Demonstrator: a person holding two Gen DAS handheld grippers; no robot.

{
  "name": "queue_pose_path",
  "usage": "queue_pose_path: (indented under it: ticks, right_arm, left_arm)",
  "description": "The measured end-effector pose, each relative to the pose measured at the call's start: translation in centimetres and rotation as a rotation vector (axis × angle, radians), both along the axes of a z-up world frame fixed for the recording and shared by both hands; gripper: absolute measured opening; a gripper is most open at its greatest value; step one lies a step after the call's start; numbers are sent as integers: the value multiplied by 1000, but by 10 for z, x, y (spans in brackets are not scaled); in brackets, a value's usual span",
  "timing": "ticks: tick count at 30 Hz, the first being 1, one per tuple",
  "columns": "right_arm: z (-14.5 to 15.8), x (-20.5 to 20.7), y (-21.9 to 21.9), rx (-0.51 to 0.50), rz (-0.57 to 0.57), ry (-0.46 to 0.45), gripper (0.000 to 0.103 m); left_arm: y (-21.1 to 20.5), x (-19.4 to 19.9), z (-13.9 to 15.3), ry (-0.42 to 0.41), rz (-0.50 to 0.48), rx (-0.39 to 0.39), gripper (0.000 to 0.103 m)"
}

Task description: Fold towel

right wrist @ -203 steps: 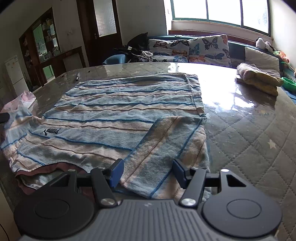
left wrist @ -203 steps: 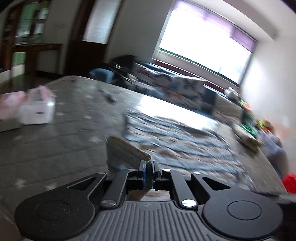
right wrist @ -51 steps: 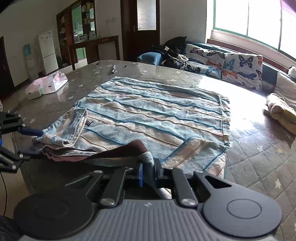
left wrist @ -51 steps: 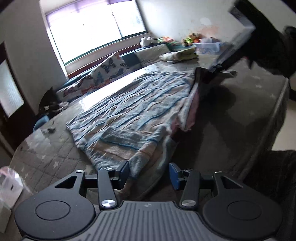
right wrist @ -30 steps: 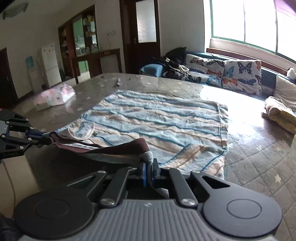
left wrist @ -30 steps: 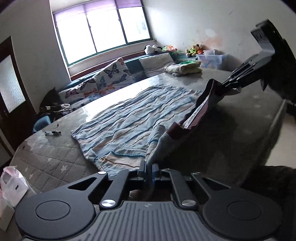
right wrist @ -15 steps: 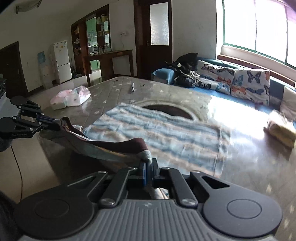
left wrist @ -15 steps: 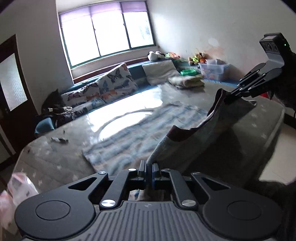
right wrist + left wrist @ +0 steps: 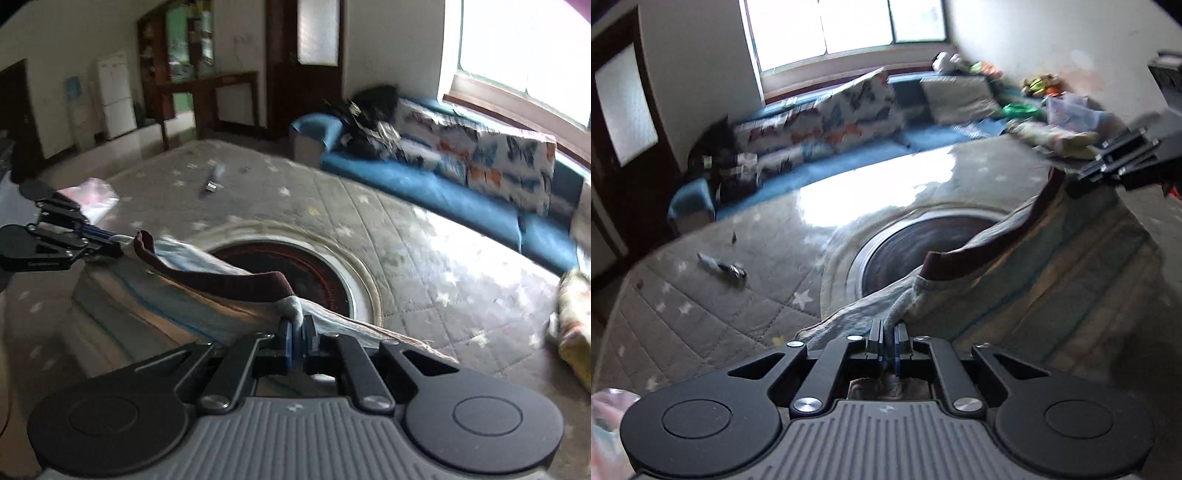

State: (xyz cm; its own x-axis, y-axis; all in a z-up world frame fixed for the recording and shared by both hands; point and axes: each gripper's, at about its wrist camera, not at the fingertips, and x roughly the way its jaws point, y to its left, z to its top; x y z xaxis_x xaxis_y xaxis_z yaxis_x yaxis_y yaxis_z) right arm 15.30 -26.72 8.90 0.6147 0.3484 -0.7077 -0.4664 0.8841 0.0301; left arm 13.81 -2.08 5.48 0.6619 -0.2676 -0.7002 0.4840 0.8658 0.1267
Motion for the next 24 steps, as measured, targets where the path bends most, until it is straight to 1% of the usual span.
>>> queue_pose_path:
  ticks: [2,4,8,11,14,17,19,21,23,24]
  right_arm:
    - [-22,20,0,24,-47,33,4]
    - [-44,33,2,30,-81,37,4]
    - [-67,42,0,55,-113,53,4]
    - [-69,42,0,63,-123,39,5]
    - [-58,39,0,49,-114,5,5]
    - [-50,43,-1,59,-122,-29,5]
    - [-51,51,-2,66,-160,-39,10]
    - [-61,61,-1,69,-201,-15,11]
    - [-70,70,-1,63,-237,7,20]
    - [-75,73,-1,56,-251,15,21]
  left_arm:
    - [0,17,-13,24,29,-4,6]
    - [0,24,-21,34,45,1,6]
    - [-1,34,-27,46,55,14,6]
    - [-3,35,-19,26,45,27,6]
    - [-4,39,-3,-3,36,25,6]
    - [-4,52,6,-21,57,14,6]
    - [-6,67,2,-15,89,5,6]
    - [-10,82,-8,2,120,8,8]
    - [-13,91,-19,15,154,14,9]
    - [-14,96,-25,22,171,17,10]
